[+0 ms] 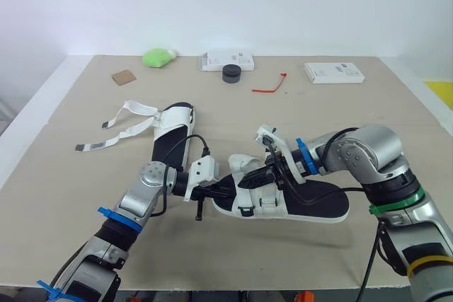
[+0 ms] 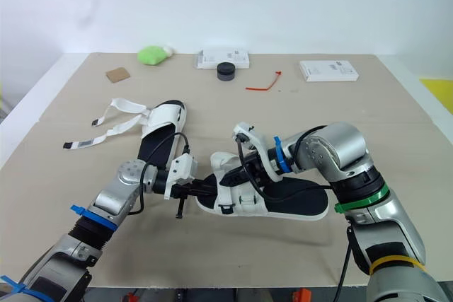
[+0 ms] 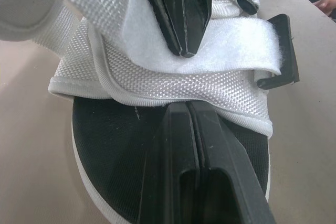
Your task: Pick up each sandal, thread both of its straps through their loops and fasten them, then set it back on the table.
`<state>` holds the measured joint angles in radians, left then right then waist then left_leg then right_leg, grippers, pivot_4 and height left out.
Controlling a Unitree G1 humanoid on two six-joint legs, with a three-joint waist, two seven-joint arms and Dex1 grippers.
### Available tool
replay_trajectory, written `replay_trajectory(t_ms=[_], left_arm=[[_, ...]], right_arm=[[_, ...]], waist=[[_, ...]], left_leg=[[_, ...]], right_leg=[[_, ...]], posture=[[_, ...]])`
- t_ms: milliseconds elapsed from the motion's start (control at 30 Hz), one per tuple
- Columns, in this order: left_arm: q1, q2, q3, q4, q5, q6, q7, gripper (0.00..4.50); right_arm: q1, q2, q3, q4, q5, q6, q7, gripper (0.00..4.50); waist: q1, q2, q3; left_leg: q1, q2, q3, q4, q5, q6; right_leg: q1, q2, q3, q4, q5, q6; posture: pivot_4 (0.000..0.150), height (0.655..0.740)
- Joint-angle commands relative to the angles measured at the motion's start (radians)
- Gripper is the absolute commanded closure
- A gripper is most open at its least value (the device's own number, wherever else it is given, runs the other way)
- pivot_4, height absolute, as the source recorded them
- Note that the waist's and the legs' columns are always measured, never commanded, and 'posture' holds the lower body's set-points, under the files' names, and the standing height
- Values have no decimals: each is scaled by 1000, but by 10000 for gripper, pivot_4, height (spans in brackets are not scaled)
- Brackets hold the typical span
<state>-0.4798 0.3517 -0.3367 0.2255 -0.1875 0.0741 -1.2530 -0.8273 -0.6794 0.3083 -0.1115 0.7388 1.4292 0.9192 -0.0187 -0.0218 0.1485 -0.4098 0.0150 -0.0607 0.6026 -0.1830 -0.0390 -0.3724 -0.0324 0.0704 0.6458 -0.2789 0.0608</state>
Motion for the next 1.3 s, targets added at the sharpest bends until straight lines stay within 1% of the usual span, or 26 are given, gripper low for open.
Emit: replay_trajectory(t_ms=[33, 100, 333, 433, 600, 733, 900, 933, 967, 1000, 1033, 1133, 1300], left_arm=[[49, 10, -67, 78, 68, 49, 13, 45000], [47, 10, -66, 81, 68, 48, 14, 45000], [46, 12, -65, 78, 67, 52, 14, 45000], [45, 12, -64, 79, 67, 52, 13, 45000], [47, 12, -64, 77, 67, 52, 13, 45000], [47, 11, -66, 79, 67, 52, 12, 45000], [46, 11, -66, 79, 68, 51, 11, 45000], [46, 11, -66, 79, 68, 51, 11, 45000], [46, 11, -66, 79, 68, 50, 12, 45000], [45, 10, -66, 80, 68, 51, 12, 45000], [44, 9, -66, 80, 68, 51, 12, 45000], [42, 7, -67, 81, 66, 52, 13, 45000], [43, 5, -68, 77, 64, 56, 16, 45000]], right_arm=[[-5, -22, 1, -31, 31, 13, 50, 44553], [0, -31, 1, -42, 38, 11, 68, 44553], [5, -38, -7, -48, 47, 11, 90, 44553], [29, -59, 9, -106, 54, -15, 114, 44553], [86, -125, 96, -209, 3, -110, 143, 44553], [98, -142, 148, -213, -56, -163, 136, 44553], [110, -190, 180, -243, -98, -231, 181, 44553], [111, -191, 171, -240, -93, -228, 184, 41572], [111, -192, 163, -236, -86, -222, 189, 41572], [111, -201, 160, -240, -82, -226, 205, 37216], [110, -209, 159, -244, -80, -228, 216, 35549], [95, -211, 133, -226, -55, -186, 231, 22500], [67, -232, 15, -185, 31, -132, 279, 22500]], waist=[[0, 0, 0], [0, 0, 0], [0, 0, 0], [0, 0, 0], [1, 0, 0], [0, 0, 0], [1, 0, 0], [1, 0, 0], [1, -1, 0], [1, -1, 0], [1, -1, 0], [1, -1, 0], [2, -1, 1]], left_leg=[[0, 0, 0, 0, 0, 0], [0, 0, 0, 0, 0, 0], [0, 0, 0, 0, 0, 0], [0, 0, 0, 0, 0, 0], [-1, -1, 0, 0, 0, 0], [1, -1, 0, 0, -1, -1], [1, -1, -1, 0, -1, -1], [1, -2, -1, 0, -1, -2], [1, -2, -1, 0, -1, -2], [1, -3, -1, 0, -1, -2], [1, -3, -1, 0, -1, -2], [1, -4, -2, 0, -1, -2], [1, -4, -2, 1, -1, -2]], right_leg=[[0, 0, 0, 0, 0, -1], [0, 0, 0, 0, -2, -4], [0, 0, 0, 0, -2, -3], [0, 0, 0, 0, -2, -3], [0, -1, -1, 0, -3, -2], [-1, -2, -1, 0, -3, -2], [-1, -2, -2, 0, -4, -2], [-1, -2, -2, 0, -4, -2], [-1, -3, -2, 0, -5, -1], [0, -4, -2, 0, -5, 0], [0, -4, -2, 0, -5, 0], [0, -6, -3, 0, -5, 2], [1, -8, -3, 0, -6, 2]], posture=[[1500, 7400], [1500, 7400], [1500, 7400], [1500, 7400], [1500, 7400], [1500, 7400], [1500, 7400], [1500, 7400], [1500, 7400], [1500, 7400], [1500, 7400], [1500, 7400], [1500, 7400]])
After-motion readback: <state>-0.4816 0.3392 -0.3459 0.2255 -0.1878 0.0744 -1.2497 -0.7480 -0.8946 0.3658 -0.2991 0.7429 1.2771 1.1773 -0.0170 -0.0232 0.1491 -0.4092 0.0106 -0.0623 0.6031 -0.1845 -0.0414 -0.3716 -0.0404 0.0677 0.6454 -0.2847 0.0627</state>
